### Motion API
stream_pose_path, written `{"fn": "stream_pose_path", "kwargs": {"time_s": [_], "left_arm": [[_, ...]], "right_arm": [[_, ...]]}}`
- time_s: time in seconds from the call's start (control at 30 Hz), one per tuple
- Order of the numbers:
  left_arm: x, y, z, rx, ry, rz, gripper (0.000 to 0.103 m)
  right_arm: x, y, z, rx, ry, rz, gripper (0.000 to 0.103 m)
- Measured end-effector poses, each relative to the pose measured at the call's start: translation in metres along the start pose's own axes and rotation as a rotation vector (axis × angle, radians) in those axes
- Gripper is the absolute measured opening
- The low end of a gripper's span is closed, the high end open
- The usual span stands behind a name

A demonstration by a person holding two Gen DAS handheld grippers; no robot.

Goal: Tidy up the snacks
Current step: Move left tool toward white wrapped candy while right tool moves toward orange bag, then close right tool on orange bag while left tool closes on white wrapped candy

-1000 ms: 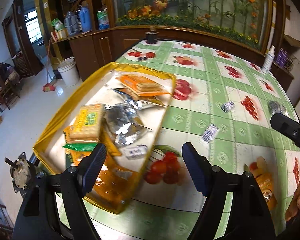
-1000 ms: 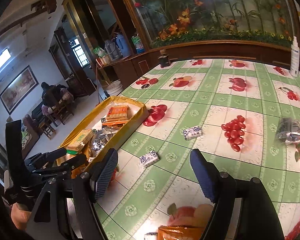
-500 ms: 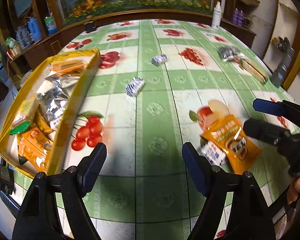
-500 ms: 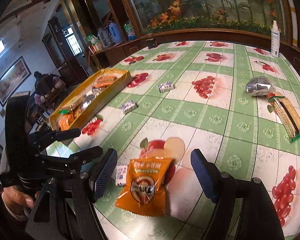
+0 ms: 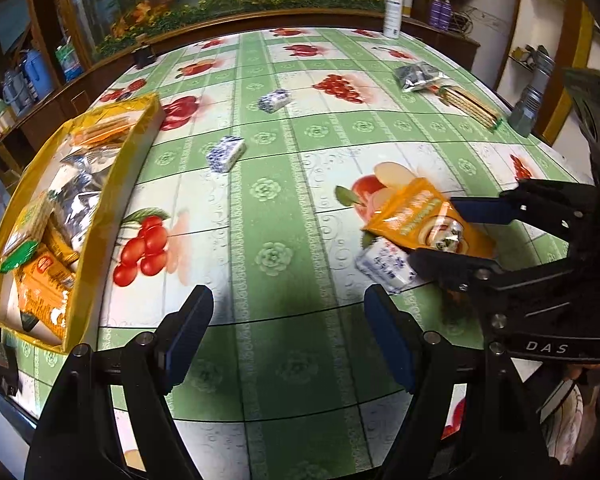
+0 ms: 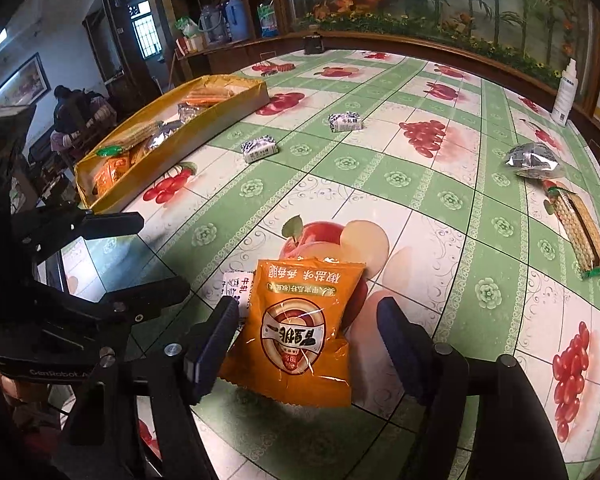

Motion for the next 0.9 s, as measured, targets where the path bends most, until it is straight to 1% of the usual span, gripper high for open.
{"fn": "stream_pose_path", "kwargs": {"time_s": [0.03,0.1,0.17,0.23,0.37,0.43,0.53,0.6,0.63,0.67,0.7,0.73,0.77,0.83,0.9], "left_arm": [[-0.001,-0.001,0.004,0.012,0.014,0.003,0.078],[-0.003,-0.002,0.012,0.038,0.042,0.013,0.078],[-0.006,-0.003,0.020,0.048,0.064,0.023,0.078],[-0.010,-0.002,0.028,0.065,0.086,0.027,0.078],[-0.017,0.007,0.042,0.090,0.109,0.008,0.078],[-0.020,0.013,0.047,0.091,0.108,-0.012,0.078],[-0.023,0.023,0.051,0.102,0.073,-0.042,0.078],[-0.026,0.025,0.051,0.089,0.049,-0.035,0.078],[-0.027,0.026,0.051,0.083,0.042,-0.033,0.073],[-0.029,0.026,0.049,0.075,0.039,-0.026,0.059],[-0.030,0.025,0.048,0.077,0.037,-0.020,0.048],[-0.032,0.025,0.046,0.078,0.033,-0.019,0.026],[-0.033,0.025,0.043,0.078,0.028,-0.023,0.011],[-0.033,0.026,0.038,0.097,0.011,-0.030,0.011],[-0.030,0.025,0.032,0.082,-0.002,-0.026,0.010]], "right_arm": [[0.000,-0.001,0.000,-0.003,-0.001,0.006,0.054],[0.003,-0.003,0.002,0.042,-0.008,0.004,0.052],[0.004,-0.007,0.008,0.025,0.016,0.017,0.050],[0.006,-0.013,0.014,0.027,0.036,0.032,0.049],[0.010,-0.029,0.029,-0.011,0.092,0.080,0.049],[0.010,-0.035,0.035,-0.012,0.109,0.097,0.049],[0.012,-0.042,0.044,-0.027,0.143,0.119,0.049],[0.014,-0.045,0.048,-0.031,0.154,0.133,0.049],[0.015,-0.047,0.049,-0.038,0.161,0.139,0.049],[0.016,-0.048,0.051,-0.045,0.167,0.144,0.049],[0.016,-0.049,0.052,-0.048,0.171,0.149,0.049],[0.016,-0.050,0.053,-0.049,0.173,0.153,0.049],[0.016,-0.052,0.054,-0.052,0.175,0.158,0.049],[0.016,-0.054,0.055,-0.059,0.180,0.167,0.049],[0.014,-0.055,0.054,-0.062,0.178,0.176,0.049]]}}
Point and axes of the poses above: each gripper's, at about its wrist camera, not at the fingertips, and y roughly the way its jaws point, z to its right, x to its underside, the point moved 2 cm from there along y, roughly the way its jaws point, and after that the axes turned 12 degrees about -x, right-handed, at the moved point
